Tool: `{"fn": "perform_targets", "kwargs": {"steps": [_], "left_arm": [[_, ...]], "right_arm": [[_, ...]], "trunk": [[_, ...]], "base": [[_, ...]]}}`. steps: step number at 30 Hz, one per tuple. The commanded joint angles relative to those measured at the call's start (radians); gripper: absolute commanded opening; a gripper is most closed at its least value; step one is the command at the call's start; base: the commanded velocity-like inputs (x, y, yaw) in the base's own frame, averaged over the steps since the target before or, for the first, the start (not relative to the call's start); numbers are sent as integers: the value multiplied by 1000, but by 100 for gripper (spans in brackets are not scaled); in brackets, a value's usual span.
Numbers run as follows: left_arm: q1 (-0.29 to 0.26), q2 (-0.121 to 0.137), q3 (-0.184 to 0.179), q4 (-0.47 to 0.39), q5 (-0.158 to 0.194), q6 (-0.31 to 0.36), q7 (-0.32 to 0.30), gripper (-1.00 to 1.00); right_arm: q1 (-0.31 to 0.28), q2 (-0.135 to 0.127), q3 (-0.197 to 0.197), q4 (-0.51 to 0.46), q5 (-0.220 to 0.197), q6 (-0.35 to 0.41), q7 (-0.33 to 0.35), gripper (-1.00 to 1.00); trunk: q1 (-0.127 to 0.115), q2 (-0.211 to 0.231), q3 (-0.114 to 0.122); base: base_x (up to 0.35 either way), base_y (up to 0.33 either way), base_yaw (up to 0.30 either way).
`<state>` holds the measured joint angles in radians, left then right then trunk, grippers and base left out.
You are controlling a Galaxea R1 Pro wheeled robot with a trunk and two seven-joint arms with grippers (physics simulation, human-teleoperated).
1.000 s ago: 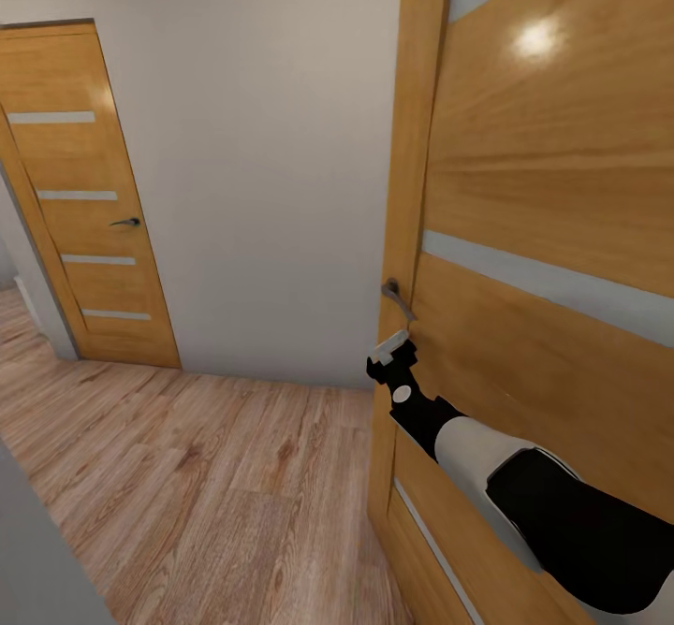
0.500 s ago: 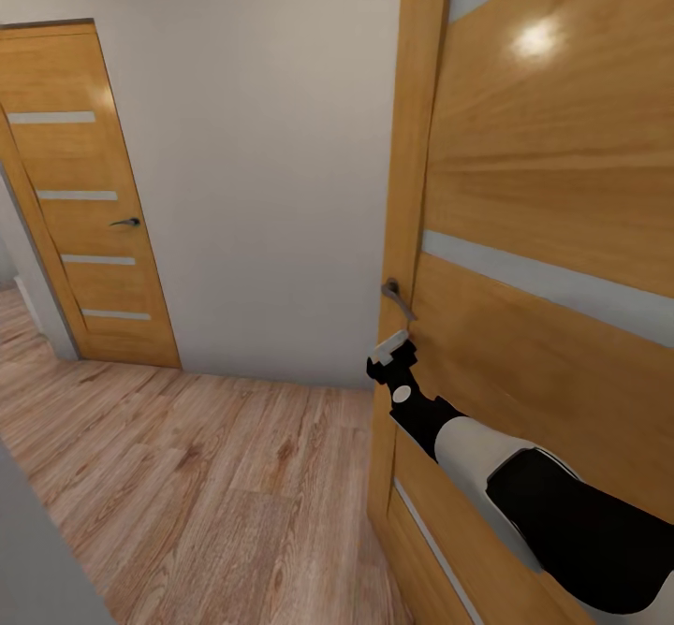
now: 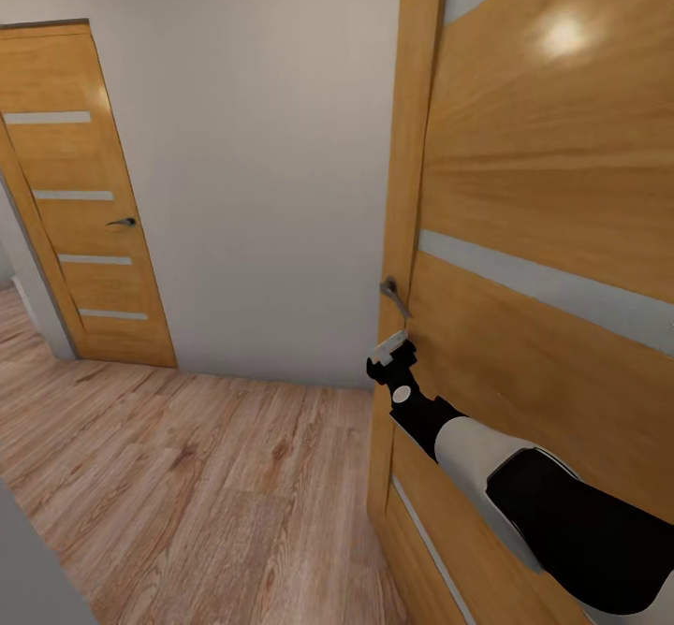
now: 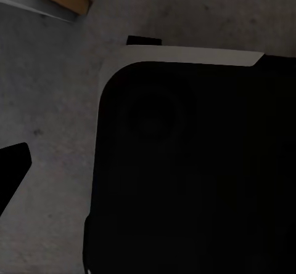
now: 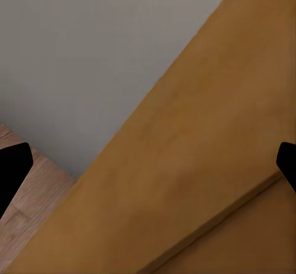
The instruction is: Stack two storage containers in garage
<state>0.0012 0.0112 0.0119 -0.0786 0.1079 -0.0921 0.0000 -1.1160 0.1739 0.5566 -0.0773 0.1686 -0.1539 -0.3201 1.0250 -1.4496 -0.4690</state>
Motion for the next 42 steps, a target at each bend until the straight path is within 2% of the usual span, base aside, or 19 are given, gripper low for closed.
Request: {"fn": "perform_targets", "kwargs": {"steps": [1, 41, 42], "left_arm": [[0, 0, 0, -1, 9, -1, 0, 100], [0, 0, 0, -1, 9, -1, 0, 100], [0, 0, 0, -1, 9, -1, 0, 100]], "right_arm": [[-1, 1, -35, 3, 3, -3, -7, 100], [-1, 1, -37, -2, 3, 2, -8, 100], [-1, -9, -37, -5, 3, 2, -8, 100]], "trunk": [[0, 0, -1], [0, 0, -1], [0, 0, -1]], "base": [[0, -37, 0], [0, -3, 0], [0, 0, 0]]}}
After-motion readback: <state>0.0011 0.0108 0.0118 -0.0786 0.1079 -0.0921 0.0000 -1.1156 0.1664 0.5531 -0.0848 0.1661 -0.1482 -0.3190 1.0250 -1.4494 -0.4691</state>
